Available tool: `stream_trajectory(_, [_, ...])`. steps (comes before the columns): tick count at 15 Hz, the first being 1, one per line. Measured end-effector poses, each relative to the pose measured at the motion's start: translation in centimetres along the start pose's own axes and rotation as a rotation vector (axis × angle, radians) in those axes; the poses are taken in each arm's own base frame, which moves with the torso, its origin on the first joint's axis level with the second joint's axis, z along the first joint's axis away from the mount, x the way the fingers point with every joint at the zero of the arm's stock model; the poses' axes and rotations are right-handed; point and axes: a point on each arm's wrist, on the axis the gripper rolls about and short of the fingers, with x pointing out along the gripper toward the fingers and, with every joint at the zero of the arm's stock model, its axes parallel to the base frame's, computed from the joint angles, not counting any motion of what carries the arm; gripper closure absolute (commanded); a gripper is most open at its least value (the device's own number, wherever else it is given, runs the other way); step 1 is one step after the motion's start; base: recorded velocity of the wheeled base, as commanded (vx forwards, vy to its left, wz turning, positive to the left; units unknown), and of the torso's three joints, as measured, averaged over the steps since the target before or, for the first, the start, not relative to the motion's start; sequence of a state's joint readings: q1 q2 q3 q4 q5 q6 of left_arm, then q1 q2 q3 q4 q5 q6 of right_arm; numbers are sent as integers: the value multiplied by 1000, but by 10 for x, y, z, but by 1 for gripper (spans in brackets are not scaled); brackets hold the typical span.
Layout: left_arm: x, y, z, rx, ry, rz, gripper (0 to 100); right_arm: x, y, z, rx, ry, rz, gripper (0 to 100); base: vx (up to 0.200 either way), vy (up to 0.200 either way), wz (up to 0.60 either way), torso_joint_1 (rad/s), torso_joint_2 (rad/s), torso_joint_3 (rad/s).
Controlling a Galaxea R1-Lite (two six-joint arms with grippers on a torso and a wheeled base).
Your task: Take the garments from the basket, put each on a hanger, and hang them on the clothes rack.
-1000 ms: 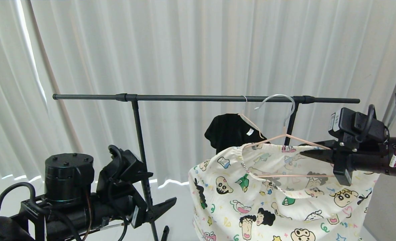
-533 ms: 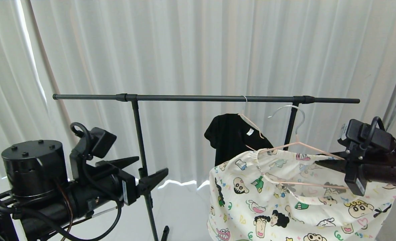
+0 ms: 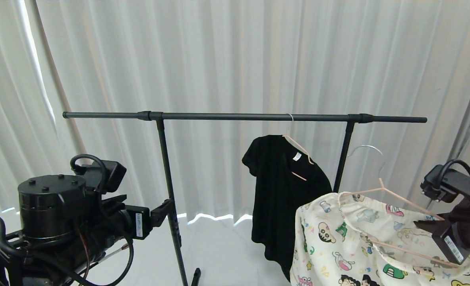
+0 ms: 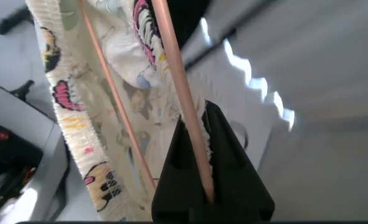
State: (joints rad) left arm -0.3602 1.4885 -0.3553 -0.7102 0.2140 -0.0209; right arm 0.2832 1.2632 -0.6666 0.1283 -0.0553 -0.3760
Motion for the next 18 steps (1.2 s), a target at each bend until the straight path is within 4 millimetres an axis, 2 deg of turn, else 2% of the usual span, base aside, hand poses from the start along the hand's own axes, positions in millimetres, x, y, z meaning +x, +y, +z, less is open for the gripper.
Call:
stream_trajectory(5, [6, -1, -8, 41, 42, 67, 0, -6, -7, -20, 182, 163, -158, 100, 0, 0, 0, 0, 0, 0])
stream_trajectory(8, [7, -2, -8, 44, 41, 96, 0, -10, -21, -29, 277, 194, -238, 100, 0, 0, 0, 0, 0, 0])
stream_trajectory(11, [6, -2, -7, 45, 38, 95, 0, -8, -33, -17, 349, 119, -287, 100, 0, 0, 0, 0, 0, 0])
stream_trajectory(15, [6, -2, -3, 76, 22, 93, 0, -1, -48, 14, 349, 17, -283, 100, 200, 0, 0, -2, 1, 6])
stream_trajectory(18, [5, -3, -2, 76, 17, 93, 0, 4, -46, 23, 329, 6, -256, 100, 200, 0, 0, 12, 7, -1])
